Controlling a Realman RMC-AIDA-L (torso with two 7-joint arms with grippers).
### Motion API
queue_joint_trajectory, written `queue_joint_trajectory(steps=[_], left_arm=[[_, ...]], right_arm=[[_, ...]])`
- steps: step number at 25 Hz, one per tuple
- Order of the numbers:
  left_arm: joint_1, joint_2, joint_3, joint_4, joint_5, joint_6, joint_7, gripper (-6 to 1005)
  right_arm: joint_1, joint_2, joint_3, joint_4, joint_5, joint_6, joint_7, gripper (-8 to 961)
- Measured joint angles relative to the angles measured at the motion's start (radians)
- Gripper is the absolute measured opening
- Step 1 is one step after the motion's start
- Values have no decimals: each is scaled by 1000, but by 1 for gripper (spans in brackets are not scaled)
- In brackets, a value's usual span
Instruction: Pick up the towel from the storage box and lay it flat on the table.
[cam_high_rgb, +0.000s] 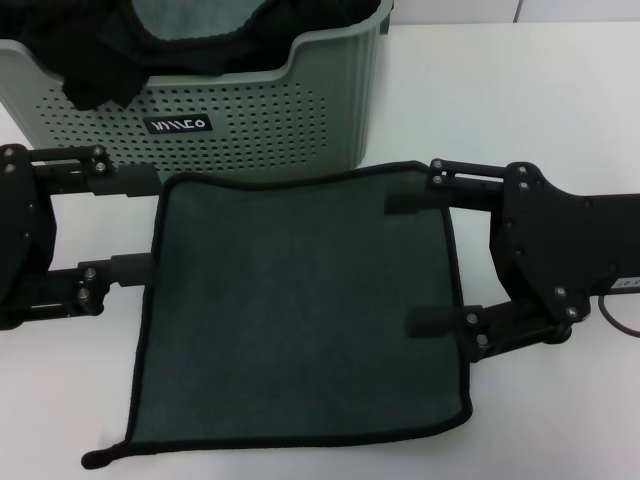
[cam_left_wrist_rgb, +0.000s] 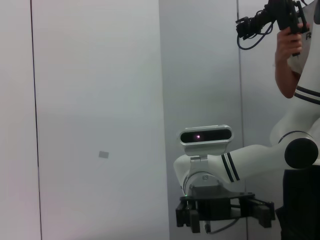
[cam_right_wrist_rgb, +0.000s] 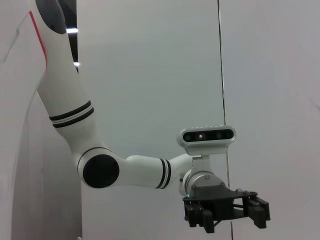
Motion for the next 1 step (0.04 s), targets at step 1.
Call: queue_joint_trajectory(steps=[1], left_arm=[[0, 0, 0, 0, 0, 0, 0, 603]], right_arm=[[0, 0, 0, 2, 0, -1, 0, 867]])
